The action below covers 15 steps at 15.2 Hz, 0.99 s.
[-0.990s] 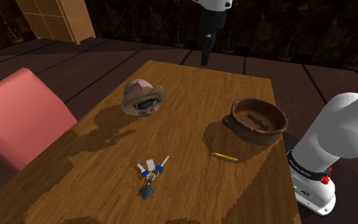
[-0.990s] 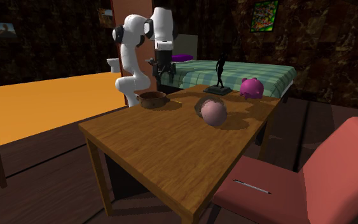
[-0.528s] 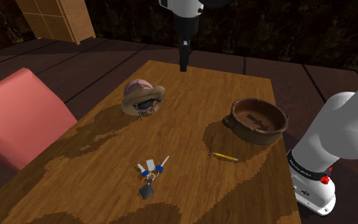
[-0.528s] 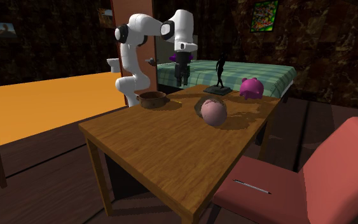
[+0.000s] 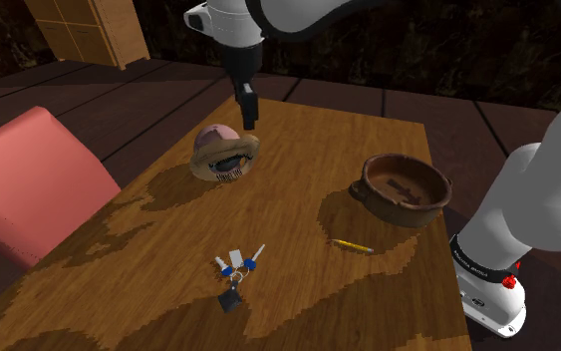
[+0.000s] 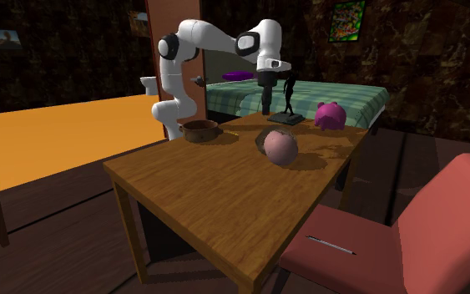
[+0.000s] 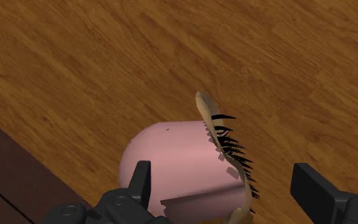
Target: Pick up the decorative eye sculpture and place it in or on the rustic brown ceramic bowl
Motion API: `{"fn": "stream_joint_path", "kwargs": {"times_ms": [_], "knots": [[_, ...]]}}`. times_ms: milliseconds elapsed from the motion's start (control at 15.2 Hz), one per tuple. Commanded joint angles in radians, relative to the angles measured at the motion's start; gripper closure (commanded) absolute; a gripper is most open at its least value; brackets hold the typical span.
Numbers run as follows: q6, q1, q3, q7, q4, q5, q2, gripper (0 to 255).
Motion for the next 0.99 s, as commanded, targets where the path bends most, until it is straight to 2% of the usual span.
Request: {"fn": "stream_joint_path", "kwargs": {"times_ms": [0,198,660,924], "knots": [[0.006,0.027,0.027,-0.010,0.037,-0.045,0.049,0],[0.006,0.062,0.054,-0.026,0.081,-0.098,0.104,0],[0.097,0.052,0.043,-0.013,0.012,-0.116,0.127,0],[0.097,0.052,0.043,-0.013,0.012,-0.116,0.127,0]]}}
